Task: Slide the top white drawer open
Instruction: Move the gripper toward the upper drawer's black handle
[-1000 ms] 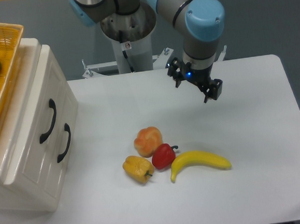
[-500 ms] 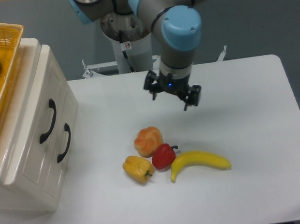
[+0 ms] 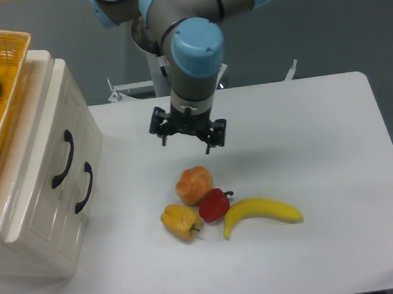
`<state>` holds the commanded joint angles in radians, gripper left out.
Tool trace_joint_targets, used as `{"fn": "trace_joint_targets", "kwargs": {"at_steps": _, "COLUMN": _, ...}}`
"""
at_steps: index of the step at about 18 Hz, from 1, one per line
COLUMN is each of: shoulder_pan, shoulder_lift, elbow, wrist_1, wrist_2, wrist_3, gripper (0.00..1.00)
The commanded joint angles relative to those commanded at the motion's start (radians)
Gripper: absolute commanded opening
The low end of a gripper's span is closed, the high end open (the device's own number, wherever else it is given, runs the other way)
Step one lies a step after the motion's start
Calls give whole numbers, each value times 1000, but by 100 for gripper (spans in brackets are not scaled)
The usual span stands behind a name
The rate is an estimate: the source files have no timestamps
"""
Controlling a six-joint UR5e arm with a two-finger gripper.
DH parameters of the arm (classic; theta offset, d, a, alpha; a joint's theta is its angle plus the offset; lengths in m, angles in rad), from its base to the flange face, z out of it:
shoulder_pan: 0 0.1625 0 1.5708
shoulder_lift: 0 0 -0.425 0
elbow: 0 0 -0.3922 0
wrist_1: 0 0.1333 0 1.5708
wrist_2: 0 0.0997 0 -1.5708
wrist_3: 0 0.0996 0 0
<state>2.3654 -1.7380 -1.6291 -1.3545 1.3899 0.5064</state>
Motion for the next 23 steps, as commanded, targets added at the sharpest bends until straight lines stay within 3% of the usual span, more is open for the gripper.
{"fn": "trace_joint_targets", "kwargs": {"at_steps": 3, "shoulder_pan": -8, "shoulder_lift": -12, "elbow": 32, "wrist_1": -3, "wrist_2": -17, "wrist_3": -66, "gripper": 100}}
{"fn": "trace_joint_targets", "kwargs": {"at_steps": 16, "shoulder_pan": -97, "shoulder_lift": -26, "elbow": 32, "wrist_1": -35, "wrist_2": -17, "wrist_3": -245, "gripper": 100}}
{"fn": "trace_joint_targets", "kwargs": {"at_steps": 23, "shoulder_pan": -109, "shoulder_lift": -31, "elbow": 32, "wrist_1": -43, "wrist_2": -100, "wrist_3": -258, "gripper": 100}}
